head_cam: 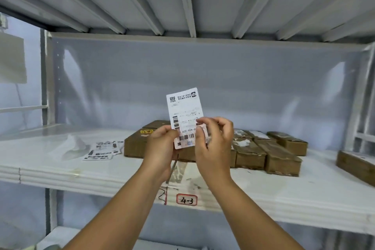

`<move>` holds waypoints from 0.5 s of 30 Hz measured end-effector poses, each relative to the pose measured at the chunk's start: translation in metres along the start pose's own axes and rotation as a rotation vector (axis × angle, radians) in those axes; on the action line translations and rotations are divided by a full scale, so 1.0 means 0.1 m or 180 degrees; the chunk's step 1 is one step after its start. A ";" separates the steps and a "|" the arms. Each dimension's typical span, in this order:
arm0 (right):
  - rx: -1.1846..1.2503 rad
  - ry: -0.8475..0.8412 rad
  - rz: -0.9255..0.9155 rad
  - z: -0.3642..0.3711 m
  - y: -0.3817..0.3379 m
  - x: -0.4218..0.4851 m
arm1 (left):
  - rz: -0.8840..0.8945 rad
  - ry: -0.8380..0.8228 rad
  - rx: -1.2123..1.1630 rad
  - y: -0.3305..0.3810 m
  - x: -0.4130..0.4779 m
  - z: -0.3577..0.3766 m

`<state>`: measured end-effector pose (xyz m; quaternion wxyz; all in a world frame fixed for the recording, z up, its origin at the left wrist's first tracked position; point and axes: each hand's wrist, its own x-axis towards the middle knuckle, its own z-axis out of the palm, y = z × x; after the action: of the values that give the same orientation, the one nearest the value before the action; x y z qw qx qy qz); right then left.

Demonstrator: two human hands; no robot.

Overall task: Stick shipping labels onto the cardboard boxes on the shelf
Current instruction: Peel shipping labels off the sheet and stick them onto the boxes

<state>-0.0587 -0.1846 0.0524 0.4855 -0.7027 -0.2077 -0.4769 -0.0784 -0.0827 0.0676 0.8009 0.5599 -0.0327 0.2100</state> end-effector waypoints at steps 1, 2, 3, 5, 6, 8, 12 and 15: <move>0.0161 -0.0058 0.0385 -0.11 0.03 0.07 | -0.0007 -0.0125 0.0043 -0.04 -0.02 0.12; 0.0270 -0.0111 0.0689 -0.22 0.08 0.15 | -0.0015 -0.0255 0.0058 -0.08 -0.04 0.24; 0.0345 -0.0126 0.0892 -0.32 0.14 0.21 | -0.0026 -0.0360 0.0057 -0.13 -0.05 0.36; 0.0477 -0.0019 0.1080 -0.51 0.28 0.31 | -0.0043 -0.0552 0.0101 -0.23 -0.05 0.57; 0.0501 0.0056 0.1119 -0.60 0.35 0.35 | -0.0066 -0.0641 0.0113 -0.28 -0.04 0.68; 0.0486 0.0172 0.1226 -0.80 0.55 0.45 | -0.0121 -0.0768 0.0141 -0.37 -0.02 0.90; 0.0448 0.0386 0.1394 -1.15 0.88 0.65 | -0.0135 -0.0905 0.0246 -0.54 0.02 1.35; 0.0289 0.0581 0.1404 -1.39 1.06 0.79 | -0.0135 -0.0864 0.0338 -0.69 0.12 1.64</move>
<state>-0.0076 -0.3675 0.0805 0.6258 -0.6625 -0.0258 -0.4110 -0.0117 -0.2482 0.0705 0.7626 0.6253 -0.1178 0.1168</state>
